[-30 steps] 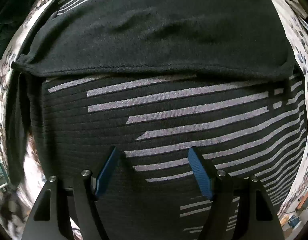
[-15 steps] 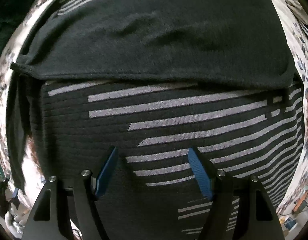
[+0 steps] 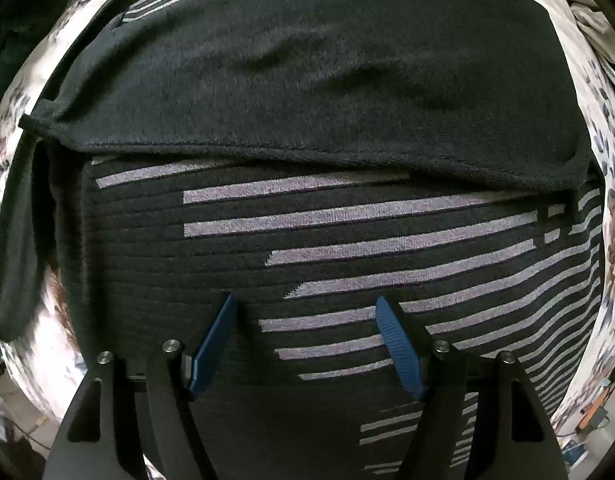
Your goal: Fold small clothes
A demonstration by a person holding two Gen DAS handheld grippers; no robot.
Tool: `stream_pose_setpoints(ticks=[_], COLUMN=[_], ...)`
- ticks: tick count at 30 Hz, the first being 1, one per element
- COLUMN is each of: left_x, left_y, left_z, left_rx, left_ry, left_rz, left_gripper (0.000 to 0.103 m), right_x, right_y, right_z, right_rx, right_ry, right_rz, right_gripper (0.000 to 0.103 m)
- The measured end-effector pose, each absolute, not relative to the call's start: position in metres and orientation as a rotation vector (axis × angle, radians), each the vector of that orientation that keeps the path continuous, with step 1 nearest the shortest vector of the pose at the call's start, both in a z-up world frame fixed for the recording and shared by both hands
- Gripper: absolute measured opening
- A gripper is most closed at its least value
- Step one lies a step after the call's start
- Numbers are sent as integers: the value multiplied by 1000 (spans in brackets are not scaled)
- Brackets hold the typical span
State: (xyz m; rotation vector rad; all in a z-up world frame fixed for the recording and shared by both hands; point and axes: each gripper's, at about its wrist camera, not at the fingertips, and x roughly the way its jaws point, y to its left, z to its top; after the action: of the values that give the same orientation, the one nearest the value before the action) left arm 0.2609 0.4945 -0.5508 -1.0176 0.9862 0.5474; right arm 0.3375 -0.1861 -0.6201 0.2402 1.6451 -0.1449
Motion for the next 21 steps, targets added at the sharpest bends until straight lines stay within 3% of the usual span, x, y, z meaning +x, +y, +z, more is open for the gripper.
stream_pose_setpoints(ticks=[2, 3, 4, 9, 12, 14, 15, 16, 17, 21], left_x=[242, 229, 218, 197, 218, 236, 248, 257, 266, 301], left_y=[493, 491, 487, 449, 442, 441, 439, 437, 436, 420], left_z=[-554, -557, -561, -608, -613, -606, -597, -589, -585, -547], left_rx=[-1071, -1121, -1168, -1429, -1406, -1344, -1285, -1229, -1192, -1037], left_ry=[966, 955, 944, 909, 880, 858, 842, 828, 838, 832], left_rz=[554, 552, 555, 514, 529, 560, 576, 580, 580, 526], left_gripper=[38, 56, 63, 63, 63, 61, 54, 12, 7, 7], right_x=[337, 338, 338, 335, 334, 338, 340, 342, 345, 354], right_y=[-187, -186, -185, -190, -192, -194, -196, -199, -203, -225], right_z=[-617, -615, -613, -604, -604, -601, -598, -595, -591, -577], right_rx=[255, 264, 269, 296, 298, 297, 302, 308, 314, 339], right_ry=[1643, 1641, 1640, 1619, 1606, 1584, 1571, 1562, 1553, 1520], right_rz=[-148, -148, -148, -137, -143, -158, -164, -168, -175, -196], right_gripper=[74, 74, 74, 74, 74, 74, 74, 74, 74, 74])
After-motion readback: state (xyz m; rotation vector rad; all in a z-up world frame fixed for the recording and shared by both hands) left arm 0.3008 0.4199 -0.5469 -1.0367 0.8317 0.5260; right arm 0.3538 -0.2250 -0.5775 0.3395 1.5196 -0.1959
